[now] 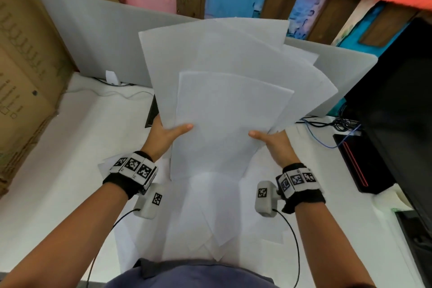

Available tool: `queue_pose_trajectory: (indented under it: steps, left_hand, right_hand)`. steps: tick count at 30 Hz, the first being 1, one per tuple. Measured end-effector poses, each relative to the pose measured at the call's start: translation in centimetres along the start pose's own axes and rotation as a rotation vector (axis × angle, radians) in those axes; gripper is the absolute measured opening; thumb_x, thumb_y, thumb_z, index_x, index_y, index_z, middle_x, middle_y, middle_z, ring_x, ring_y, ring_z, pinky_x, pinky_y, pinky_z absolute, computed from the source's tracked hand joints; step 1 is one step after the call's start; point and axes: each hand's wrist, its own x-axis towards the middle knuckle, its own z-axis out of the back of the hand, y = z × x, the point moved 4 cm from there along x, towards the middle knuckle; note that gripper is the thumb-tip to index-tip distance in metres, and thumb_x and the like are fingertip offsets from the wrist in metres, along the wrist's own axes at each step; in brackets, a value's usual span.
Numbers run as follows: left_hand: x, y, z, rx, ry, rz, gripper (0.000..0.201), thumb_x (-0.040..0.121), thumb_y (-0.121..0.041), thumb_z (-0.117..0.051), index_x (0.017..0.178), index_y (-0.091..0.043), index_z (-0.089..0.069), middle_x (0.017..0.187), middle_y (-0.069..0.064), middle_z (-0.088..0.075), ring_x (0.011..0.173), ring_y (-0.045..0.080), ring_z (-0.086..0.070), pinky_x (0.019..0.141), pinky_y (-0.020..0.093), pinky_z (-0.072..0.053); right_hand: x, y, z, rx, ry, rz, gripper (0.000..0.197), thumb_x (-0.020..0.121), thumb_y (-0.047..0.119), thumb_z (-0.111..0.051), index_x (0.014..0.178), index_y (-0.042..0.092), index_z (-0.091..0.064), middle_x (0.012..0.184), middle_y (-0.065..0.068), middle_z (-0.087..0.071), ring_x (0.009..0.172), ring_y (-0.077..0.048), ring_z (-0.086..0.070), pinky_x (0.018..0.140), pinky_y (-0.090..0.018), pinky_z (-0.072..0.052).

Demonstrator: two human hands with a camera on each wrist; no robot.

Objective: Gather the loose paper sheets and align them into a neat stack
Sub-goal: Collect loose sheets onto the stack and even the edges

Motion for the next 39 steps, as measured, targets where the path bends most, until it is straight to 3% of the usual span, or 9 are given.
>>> queue_pose_trajectory:
  steps: [4,10,14,17,22,25,29,33,39]
  left_hand:
    - [1.2,-0.9,-0.1,-0.03,-0.006,-0.01,0.06,0.057,-0.028,-0.078,0.112,-0.023,-0.055,0.106,-0.008,-0.064,0.095,0.001,-0.064,0.076,0.017,-0.052]
    - [1.8,0.2,0.5,0.014,-0.078,0.03,0.042,0.077,0.001,-0.07,0.115,-0.009,-0.055,0.102,-0.008,-0.063,0.087,-0.004,-0.064,0.072,0.013,-0.052]
    - [1.5,0.9,0.5,0.021,-0.058,0.049,0.032,0.078,0.001,-0.068,0.101,-0.019,-0.06,0.097,-0.009,-0.065,0.084,-0.003,-0.066,0.071,0.015,-0.052]
    - [1.4,0.6,0.0,-0.013,-0.022,0.046,0.039,0.072,0.0,-0.074,0.101,-0.021,-0.059,0.091,-0.013,-0.07,0.086,-0.001,-0.066,0.072,0.015,-0.052]
    - [1.4,-0.2,-0.9,-0.054,-0.04,0.025,0.065,0.054,-0.026,-0.079,0.113,-0.012,-0.054,0.102,-0.007,-0.066,0.092,0.002,-0.065,0.075,0.016,-0.052]
    - [1.5,-0.3,-0.6,-0.075,-0.124,0.025,0.063,0.061,-0.016,-0.076,0.119,-0.008,-0.052,0.105,-0.002,-0.064,0.091,0.004,-0.065,0.073,0.018,-0.053]
    - [1.2,-1.0,-0.9,-0.047,-0.169,0.019,0.04,0.07,0.001,-0.075,0.105,-0.01,-0.059,0.094,-0.007,-0.066,0.078,-0.003,-0.066,0.069,0.016,-0.052]
    - [1.2,-2.7,-1.2,-0.09,-0.23,-0.06,0.032,0.073,0.004,-0.072,0.093,-0.018,-0.06,0.08,-0.016,-0.07,0.076,-0.003,-0.066,0.065,0.014,-0.051]
    - [0.8,-4.9,-2.3,-0.131,-0.256,-0.159,0.039,0.064,-0.022,-0.078,0.097,-0.021,-0.057,0.094,-0.007,-0.065,0.082,-0.001,-0.065,0.071,0.017,-0.05]
  right_hand:
    - [1.0,2.6,0.0,0.042,0.023,0.07,0.085,0.036,0.037,-0.09,0.112,0.015,-0.059,0.107,-0.001,-0.068,0.105,-0.02,-0.064,0.094,-0.034,-0.051]
    - [0.7,2.6,0.2,0.175,-0.05,0.059,0.082,0.05,0.06,-0.081,0.115,0.017,-0.056,0.109,0.002,-0.066,0.102,-0.014,-0.063,0.094,-0.033,-0.05]
    - [0.7,4.0,1.9,0.301,-0.215,0.187,0.029,0.099,0.03,-0.038,0.11,0.008,-0.053,0.099,0.003,-0.06,0.084,0.003,-0.061,0.08,-0.018,-0.049]
    - [0.8,4.2,1.5,0.256,-0.154,0.215,0.037,0.095,0.033,-0.043,0.124,0.01,-0.046,0.11,0.002,-0.059,0.098,-0.003,-0.059,0.089,-0.023,-0.049]
    - [0.0,1.7,-1.7,-0.027,0.016,0.085,0.086,0.052,0.036,-0.075,0.127,0.008,-0.045,0.114,-0.001,-0.06,0.1,-0.008,-0.061,0.088,-0.023,-0.05]
    - [0.3,0.3,-1.8,-0.003,-0.03,0.044,0.069,0.056,0.012,-0.081,0.12,0.007,-0.054,0.11,-0.006,-0.066,0.098,-0.016,-0.065,0.086,-0.03,-0.054]
    - [0.2,0.1,-1.6,-0.01,-0.091,0.028,0.04,0.067,-0.006,-0.076,0.1,0.013,-0.062,0.094,0.002,-0.068,0.078,-0.002,-0.067,0.075,-0.025,-0.053]
    - [-0.3,2.0,-1.4,0.029,-0.124,0.105,0.033,0.071,-0.003,-0.074,0.091,0.021,-0.062,0.092,0.004,-0.068,0.078,-0.004,-0.067,0.077,-0.023,-0.055]
    - [-1.6,5.1,-1.7,0.212,-0.203,0.199,0.026,0.073,0.021,-0.074,0.095,0.019,-0.061,0.091,0.003,-0.067,0.08,-0.006,-0.066,0.074,-0.025,-0.054]
